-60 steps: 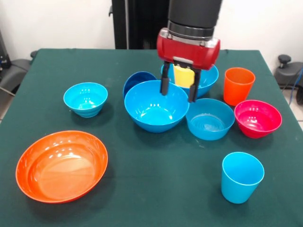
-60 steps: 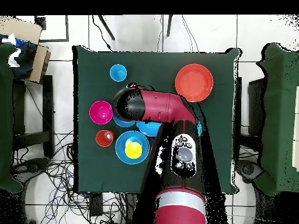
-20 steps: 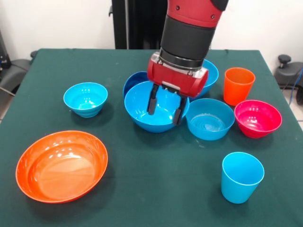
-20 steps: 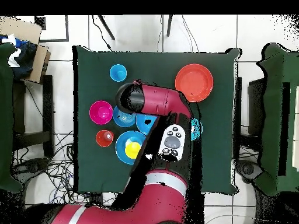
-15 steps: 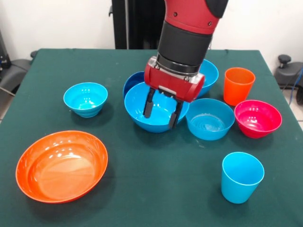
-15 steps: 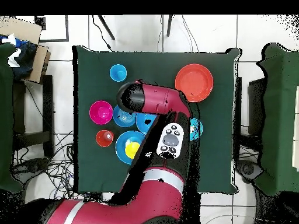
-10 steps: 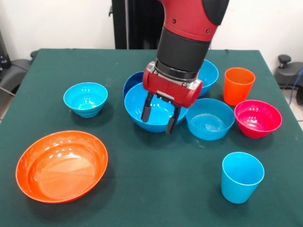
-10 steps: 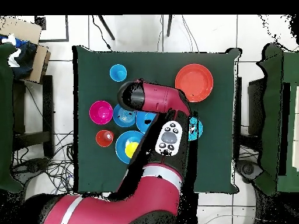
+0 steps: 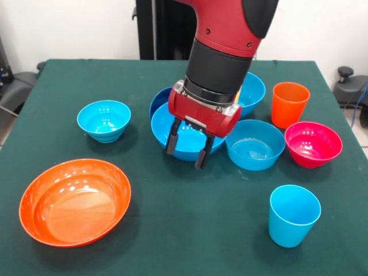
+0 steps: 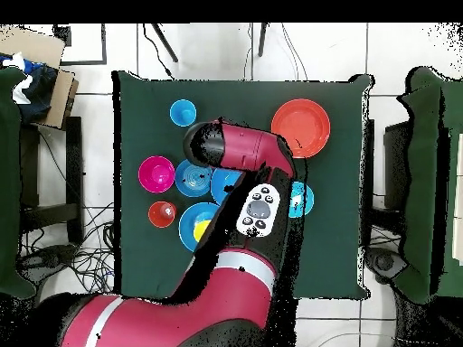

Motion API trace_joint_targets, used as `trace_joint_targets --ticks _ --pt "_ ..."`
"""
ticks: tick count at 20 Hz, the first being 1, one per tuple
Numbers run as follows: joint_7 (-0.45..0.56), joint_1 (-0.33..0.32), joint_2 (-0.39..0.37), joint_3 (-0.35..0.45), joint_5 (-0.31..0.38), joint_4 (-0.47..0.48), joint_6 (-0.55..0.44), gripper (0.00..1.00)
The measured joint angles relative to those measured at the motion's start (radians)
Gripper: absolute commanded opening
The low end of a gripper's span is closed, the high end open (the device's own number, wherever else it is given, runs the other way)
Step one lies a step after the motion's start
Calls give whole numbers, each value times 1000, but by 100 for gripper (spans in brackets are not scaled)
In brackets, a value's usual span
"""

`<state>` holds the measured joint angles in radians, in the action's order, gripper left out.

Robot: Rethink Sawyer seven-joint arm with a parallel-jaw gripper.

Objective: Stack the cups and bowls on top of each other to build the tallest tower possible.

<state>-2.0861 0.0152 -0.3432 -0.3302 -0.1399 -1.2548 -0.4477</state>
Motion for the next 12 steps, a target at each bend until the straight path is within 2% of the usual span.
trace_joint_targets --ticks 7,12 --pt "-13 26 30 -37 -49 27 0 100" --pt "-75 76 48 -92 -110 27 -3 100"
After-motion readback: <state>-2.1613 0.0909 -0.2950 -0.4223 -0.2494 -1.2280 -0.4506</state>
